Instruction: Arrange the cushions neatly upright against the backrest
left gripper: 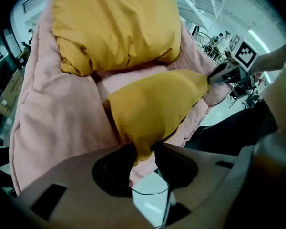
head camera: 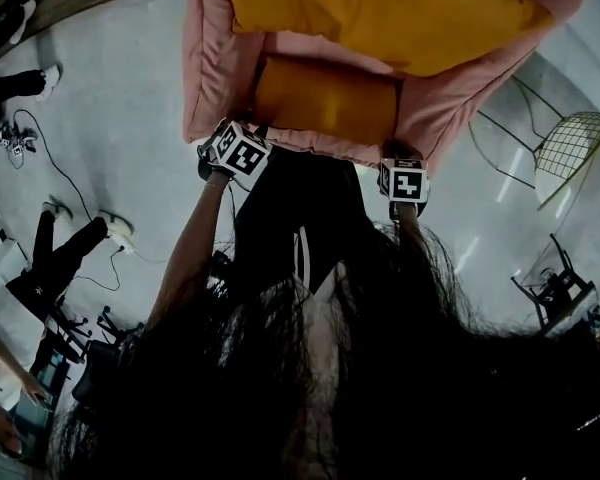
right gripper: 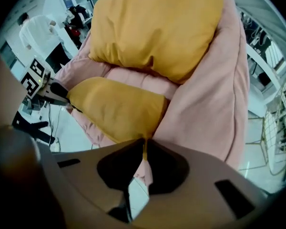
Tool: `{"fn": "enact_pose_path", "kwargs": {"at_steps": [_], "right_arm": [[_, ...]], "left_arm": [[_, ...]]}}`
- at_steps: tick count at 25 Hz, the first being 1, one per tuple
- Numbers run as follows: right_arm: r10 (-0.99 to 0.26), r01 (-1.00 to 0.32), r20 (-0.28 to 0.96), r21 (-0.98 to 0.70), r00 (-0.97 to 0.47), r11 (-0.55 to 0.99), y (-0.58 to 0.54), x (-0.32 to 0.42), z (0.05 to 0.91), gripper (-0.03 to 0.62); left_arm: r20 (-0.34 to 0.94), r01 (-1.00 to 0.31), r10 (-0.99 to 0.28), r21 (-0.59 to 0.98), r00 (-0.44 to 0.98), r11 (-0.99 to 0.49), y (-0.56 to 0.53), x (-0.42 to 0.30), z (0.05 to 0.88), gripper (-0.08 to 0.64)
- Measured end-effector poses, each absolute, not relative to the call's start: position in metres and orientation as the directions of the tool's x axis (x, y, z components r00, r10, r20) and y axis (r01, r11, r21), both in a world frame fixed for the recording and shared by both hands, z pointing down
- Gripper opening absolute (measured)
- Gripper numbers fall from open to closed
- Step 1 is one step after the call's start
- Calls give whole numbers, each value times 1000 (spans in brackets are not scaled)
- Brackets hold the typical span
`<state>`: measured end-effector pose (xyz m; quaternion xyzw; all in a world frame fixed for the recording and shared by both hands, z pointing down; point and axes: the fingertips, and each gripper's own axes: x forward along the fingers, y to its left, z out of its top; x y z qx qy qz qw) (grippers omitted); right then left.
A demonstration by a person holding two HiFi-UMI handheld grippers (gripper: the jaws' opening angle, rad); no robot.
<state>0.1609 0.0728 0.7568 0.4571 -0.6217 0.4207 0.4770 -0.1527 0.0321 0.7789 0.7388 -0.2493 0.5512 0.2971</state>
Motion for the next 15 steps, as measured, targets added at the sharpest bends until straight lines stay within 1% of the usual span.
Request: {"fn": "enact_pose_path", "kwargs": {"at_steps": [1,2,4,6,7,8,10,12,13,15], "right_arm": [[-185,-973,970,-118,-156,200,70,161,753,37],[-215,-974,957,-161,-193,158,65,161,747,37],[-300,-965,917,-253,-263,73,48,159,726,37],[-377,-944,872,-329,-312,19,32,155,702,37],[-394,-931,856,-365,-335,1,30,150,692,38],[-389,-915,845,-403,-366,-14,35,142,687,38],[-327,-877,833,-480,-447,-24,53,116,692,38],[-258,-861,831,-508,-493,11,64,93,712,38],[-249,-867,835,-497,-491,44,59,86,722,38],[-294,-878,828,-467,-477,107,29,79,735,38]], "left_arm": [[958,-706,-43,177,283,-686,29,-152,775,141],[949,-730,-55,201,310,-653,23,-152,770,130],[913,-792,-103,282,396,-541,4,-150,752,120],[872,-822,-159,355,462,-445,-21,-144,735,117],[861,-829,-182,368,475,-421,-35,-141,730,115],[855,-836,-202,371,477,-404,-48,-139,727,112],[841,-853,-250,381,480,-357,-77,-137,725,110],[821,-866,-298,410,488,-286,-110,-135,724,110],[818,-870,-308,418,486,-263,-124,-133,725,112],[833,-878,-298,394,466,-271,-144,-129,730,112]]}}
